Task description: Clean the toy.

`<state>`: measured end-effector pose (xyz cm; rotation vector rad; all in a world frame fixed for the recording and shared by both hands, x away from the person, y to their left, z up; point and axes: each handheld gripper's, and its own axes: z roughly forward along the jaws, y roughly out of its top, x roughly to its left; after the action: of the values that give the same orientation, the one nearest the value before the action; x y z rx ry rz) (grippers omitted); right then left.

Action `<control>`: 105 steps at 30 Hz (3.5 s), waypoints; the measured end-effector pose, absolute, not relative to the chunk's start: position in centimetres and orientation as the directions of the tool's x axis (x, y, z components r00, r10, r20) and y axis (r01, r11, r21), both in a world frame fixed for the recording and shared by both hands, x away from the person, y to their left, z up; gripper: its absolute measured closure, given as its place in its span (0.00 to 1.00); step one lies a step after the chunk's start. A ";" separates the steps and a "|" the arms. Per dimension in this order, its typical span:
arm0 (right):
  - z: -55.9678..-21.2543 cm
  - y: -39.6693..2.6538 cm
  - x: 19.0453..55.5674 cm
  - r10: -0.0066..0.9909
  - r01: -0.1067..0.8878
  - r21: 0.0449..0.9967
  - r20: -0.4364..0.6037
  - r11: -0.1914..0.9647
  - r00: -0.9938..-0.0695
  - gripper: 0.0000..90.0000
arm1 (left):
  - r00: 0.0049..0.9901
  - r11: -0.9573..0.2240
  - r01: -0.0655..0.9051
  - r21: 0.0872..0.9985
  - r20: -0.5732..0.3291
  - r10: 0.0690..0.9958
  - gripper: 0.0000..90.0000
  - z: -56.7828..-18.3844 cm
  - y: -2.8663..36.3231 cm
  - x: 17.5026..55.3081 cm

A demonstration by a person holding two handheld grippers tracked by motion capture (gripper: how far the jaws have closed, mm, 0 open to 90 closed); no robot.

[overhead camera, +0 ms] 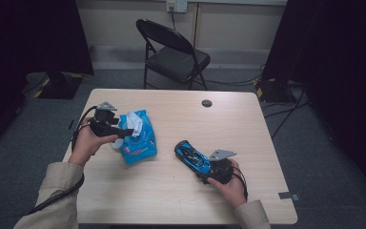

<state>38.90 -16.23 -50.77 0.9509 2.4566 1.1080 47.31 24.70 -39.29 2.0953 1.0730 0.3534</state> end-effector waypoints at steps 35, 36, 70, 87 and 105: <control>-50.8 -16.2 38.8 0.674 0.456 0.745 0.012 0.486 -0.739 0.28 | 0.482 -0.285 0.722 0.631 -0.163 0.861 0.99 -40.5 23.5 50.1; -50.8 -16.2 38.8 0.674 0.456 0.745 0.012 0.486 -0.738 0.28 | 0.481 -0.283 0.714 0.640 -0.154 0.863 0.99 -40.4 23.4 50.1; -50.8 -16.2 38.8 0.675 0.457 0.746 0.013 0.485 -0.737 0.28 | 0.507 -0.233 0.666 0.709 -0.201 0.838 1.00 -31.5 23.4 48.7; -50.8 -16.2 38.9 0.674 0.455 0.747 0.012 0.485 -0.739 0.28 | 0.559 -0.208 0.611 0.764 -0.230 0.797 1.00 -26.4 22.7 47.5; -50.8 -16.0 39.2 0.667 0.452 0.747 0.015 0.488 -0.745 0.28 | 0.660 -0.223 0.572 0.790 -0.281 0.697 1.00 -25.5 19.8 42.9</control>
<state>39.21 -16.01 -50.77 0.9500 2.4593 1.1123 42.89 19.83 -25.48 1.9076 0.9966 0.1628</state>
